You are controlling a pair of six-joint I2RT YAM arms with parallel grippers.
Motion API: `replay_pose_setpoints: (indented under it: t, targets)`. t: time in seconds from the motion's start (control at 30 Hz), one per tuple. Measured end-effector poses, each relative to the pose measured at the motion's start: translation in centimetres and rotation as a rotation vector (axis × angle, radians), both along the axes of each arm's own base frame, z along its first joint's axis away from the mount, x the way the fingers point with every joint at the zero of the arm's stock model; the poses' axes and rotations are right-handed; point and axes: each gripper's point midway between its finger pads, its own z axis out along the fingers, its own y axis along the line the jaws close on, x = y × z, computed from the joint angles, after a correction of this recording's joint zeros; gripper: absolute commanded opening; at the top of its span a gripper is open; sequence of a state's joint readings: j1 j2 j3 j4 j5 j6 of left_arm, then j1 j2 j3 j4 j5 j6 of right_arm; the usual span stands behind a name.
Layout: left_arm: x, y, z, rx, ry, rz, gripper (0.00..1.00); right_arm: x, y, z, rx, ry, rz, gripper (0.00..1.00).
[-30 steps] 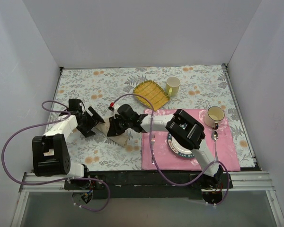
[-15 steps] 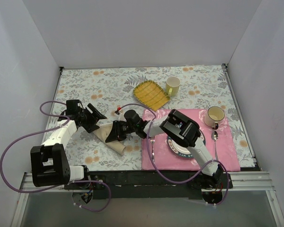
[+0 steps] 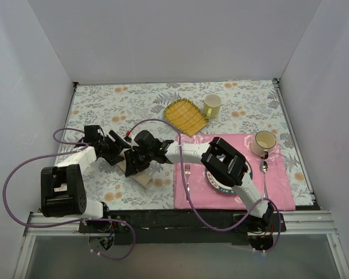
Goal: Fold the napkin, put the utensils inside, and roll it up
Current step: Roll the napkin with the utensil
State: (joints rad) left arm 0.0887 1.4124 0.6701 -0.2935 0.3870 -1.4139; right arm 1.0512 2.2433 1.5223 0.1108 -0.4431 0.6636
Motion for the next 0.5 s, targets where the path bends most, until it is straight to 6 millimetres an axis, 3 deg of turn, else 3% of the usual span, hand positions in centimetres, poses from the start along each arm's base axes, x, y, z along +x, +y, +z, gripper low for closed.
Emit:
replay_pose_setpoints:
  t: [0.2,0.4,0.5]
  targets:
    - [0.0,0.0,-0.1,-0.001,-0.004,-0.001,0.69,-0.3,-1.5,-0.2,-0.198,-0.268,0.046,0.58]
    - [0.1,0.0,-0.1,0.001,-0.007,-0.001,0.69,-1.1,-5.2,-0.7,-0.274,-0.339,0.075,0.59]
    - [0.1,0.0,-0.1,0.000,-0.006,-0.001,0.69,-1.5,-6.0,-0.7,-0.264,-0.355,0.073,0.58]
